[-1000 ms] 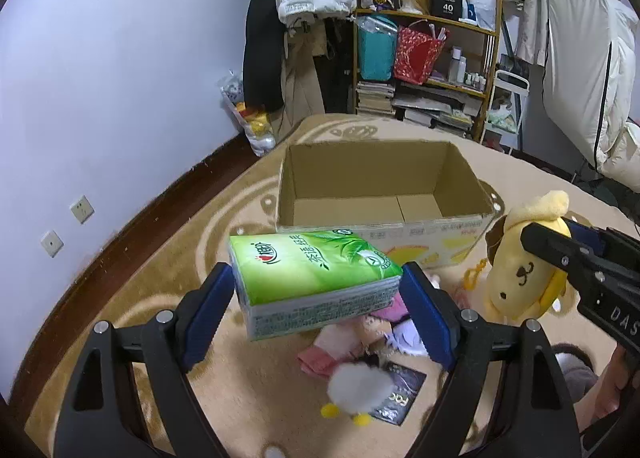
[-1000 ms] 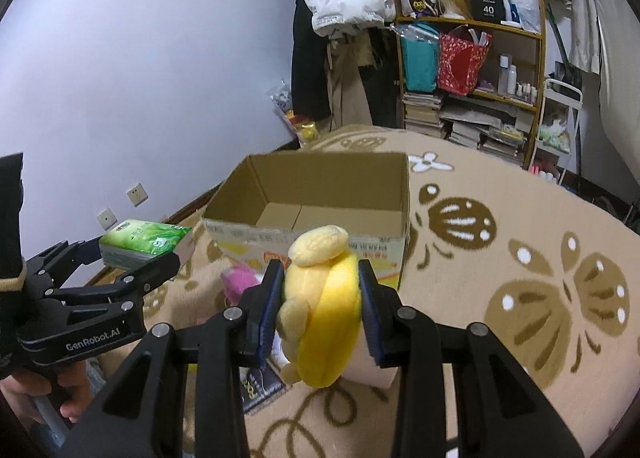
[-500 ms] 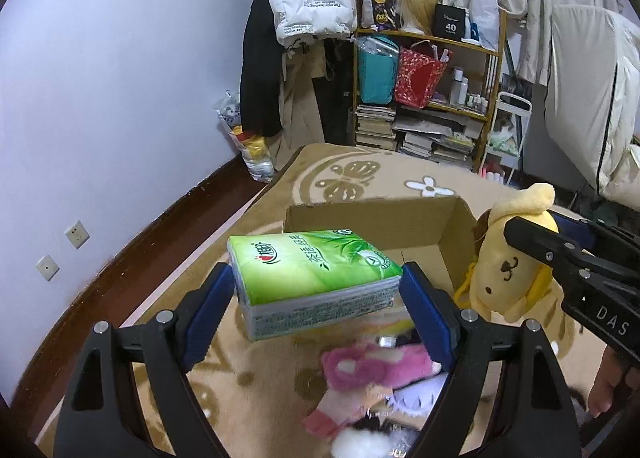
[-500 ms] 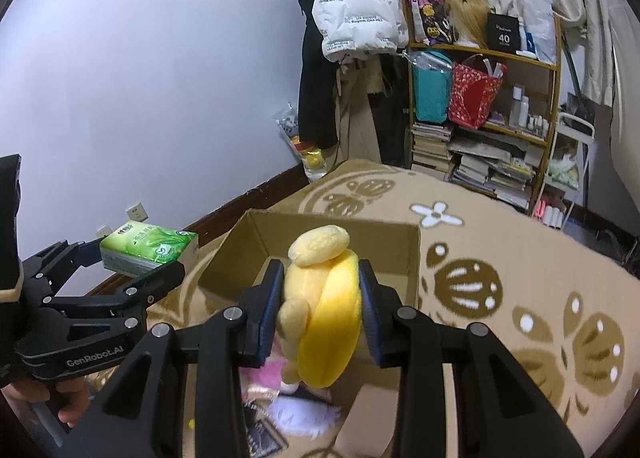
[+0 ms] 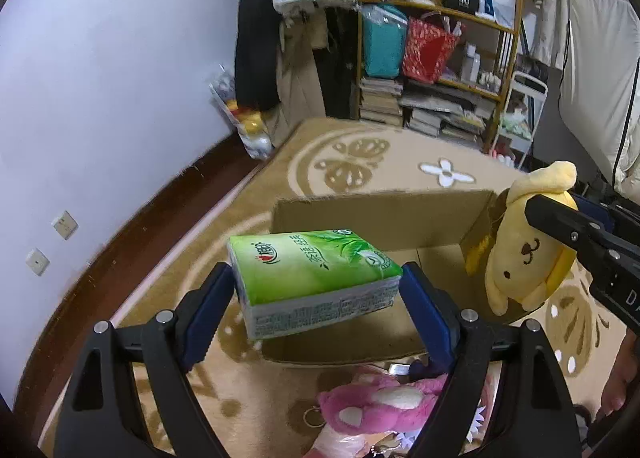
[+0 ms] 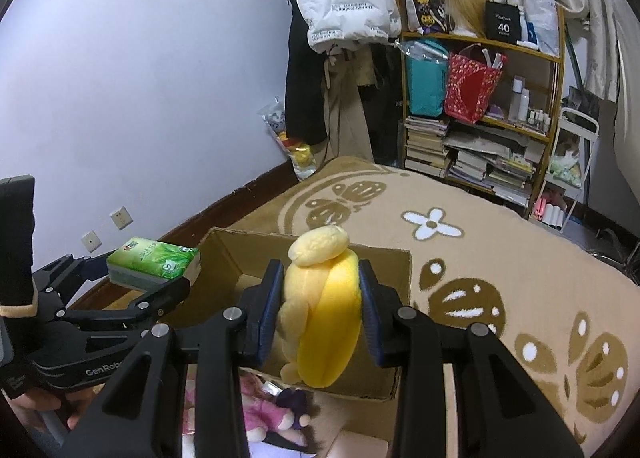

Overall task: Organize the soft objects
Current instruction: 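Lift the tissue pack and yellow plush with both tools over the cardboard box, then open both tools to drop the tissue pack and yellow plush into the box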

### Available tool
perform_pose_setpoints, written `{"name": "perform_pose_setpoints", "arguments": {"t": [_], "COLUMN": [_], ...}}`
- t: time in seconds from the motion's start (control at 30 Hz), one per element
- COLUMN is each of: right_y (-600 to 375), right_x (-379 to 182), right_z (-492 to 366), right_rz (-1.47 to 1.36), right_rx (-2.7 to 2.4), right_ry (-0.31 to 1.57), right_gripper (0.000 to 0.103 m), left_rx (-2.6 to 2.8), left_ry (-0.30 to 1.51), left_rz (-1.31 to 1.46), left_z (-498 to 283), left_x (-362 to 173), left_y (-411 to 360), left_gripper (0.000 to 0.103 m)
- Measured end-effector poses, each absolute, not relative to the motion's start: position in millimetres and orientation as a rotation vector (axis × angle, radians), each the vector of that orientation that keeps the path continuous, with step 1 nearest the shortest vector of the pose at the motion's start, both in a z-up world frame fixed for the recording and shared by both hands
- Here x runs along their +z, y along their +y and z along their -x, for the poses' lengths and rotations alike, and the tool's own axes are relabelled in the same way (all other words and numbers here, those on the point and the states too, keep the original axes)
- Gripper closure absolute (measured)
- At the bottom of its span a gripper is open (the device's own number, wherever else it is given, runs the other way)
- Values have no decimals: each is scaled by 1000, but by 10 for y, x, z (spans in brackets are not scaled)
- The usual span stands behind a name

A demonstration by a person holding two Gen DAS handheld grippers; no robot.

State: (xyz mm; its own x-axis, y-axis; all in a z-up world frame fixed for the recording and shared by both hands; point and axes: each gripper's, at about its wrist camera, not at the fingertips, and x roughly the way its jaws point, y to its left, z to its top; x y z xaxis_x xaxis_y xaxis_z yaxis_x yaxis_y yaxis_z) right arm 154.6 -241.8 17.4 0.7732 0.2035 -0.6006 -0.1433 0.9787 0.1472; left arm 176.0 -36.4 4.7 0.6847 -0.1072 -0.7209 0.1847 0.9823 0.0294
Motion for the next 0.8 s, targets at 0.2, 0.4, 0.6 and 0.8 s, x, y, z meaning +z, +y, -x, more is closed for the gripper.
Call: {"name": "perform_pose_setpoints", "arguments": {"t": [0.2, 0.4, 0.6, 0.8], "right_y": [-2466, -2455, -2407, -2424], "right_x": [-36, -206, -259, -166], "right_z": [-1706, -1781, -1746, -1664], "right_rz": [-146, -152, -118, -116], "right_rx": [180, 170, 174, 154], "right_ry": [712, 754, 767, 737], "right_gripper": [63, 62, 55, 21], "left_rx": [-178, -169, -161, -157], "left_ry": [851, 879, 889, 866], "left_rz": [-136, -157, -175, -182], "left_z": [-1871, -1897, -1879, -1823], "left_x": [-191, -291, -314, -216], "left_y": [-440, -465, -477, -478], "left_gripper": [19, 19, 19, 3]}}
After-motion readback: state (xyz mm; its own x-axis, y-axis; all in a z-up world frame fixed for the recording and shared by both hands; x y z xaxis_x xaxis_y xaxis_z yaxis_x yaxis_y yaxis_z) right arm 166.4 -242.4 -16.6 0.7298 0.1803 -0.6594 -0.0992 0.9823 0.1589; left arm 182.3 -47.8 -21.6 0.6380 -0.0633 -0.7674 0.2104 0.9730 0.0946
